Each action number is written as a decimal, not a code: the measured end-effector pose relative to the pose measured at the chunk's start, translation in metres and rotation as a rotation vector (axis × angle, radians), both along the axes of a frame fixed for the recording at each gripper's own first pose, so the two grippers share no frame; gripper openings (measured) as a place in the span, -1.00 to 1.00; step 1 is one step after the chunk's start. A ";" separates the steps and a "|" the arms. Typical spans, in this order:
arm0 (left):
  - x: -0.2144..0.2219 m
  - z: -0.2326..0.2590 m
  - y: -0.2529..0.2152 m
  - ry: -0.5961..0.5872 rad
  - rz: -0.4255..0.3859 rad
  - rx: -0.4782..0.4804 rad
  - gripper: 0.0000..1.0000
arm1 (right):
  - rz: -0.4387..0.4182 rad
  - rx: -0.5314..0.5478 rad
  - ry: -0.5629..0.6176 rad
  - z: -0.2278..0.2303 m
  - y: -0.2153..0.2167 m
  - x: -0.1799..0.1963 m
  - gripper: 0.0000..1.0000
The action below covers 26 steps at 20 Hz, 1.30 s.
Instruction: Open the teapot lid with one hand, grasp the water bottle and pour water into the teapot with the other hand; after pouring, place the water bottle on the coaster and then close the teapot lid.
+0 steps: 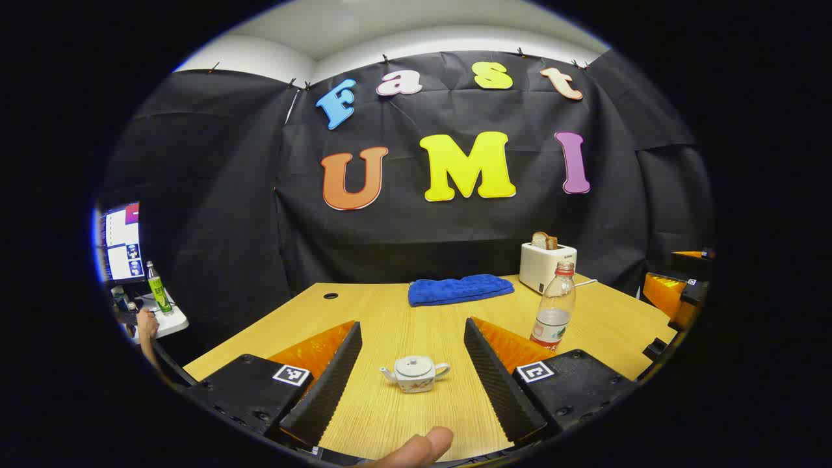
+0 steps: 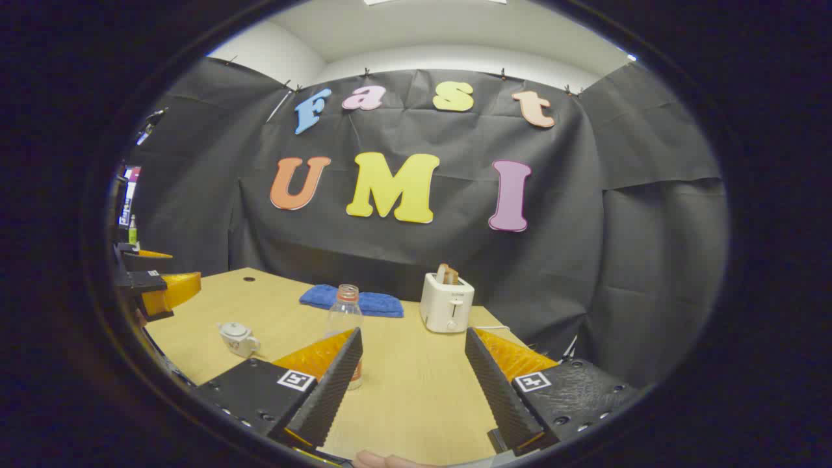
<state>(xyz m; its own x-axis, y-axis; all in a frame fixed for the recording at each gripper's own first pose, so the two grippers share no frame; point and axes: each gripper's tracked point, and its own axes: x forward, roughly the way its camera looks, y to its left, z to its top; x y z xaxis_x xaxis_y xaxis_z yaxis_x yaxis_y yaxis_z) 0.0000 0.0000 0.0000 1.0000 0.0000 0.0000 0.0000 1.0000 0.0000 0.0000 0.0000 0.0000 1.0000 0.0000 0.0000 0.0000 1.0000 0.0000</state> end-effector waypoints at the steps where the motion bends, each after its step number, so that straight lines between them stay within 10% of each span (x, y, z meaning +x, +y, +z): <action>1: 0.001 0.000 0.000 0.002 0.000 -0.001 0.99 | 0.005 0.001 0.001 -0.001 0.001 0.000 0.96; 26: 0.070 -0.037 0.003 -0.027 0.019 -0.047 0.98 | 0.036 -0.011 0.047 -0.019 0.006 0.013 0.94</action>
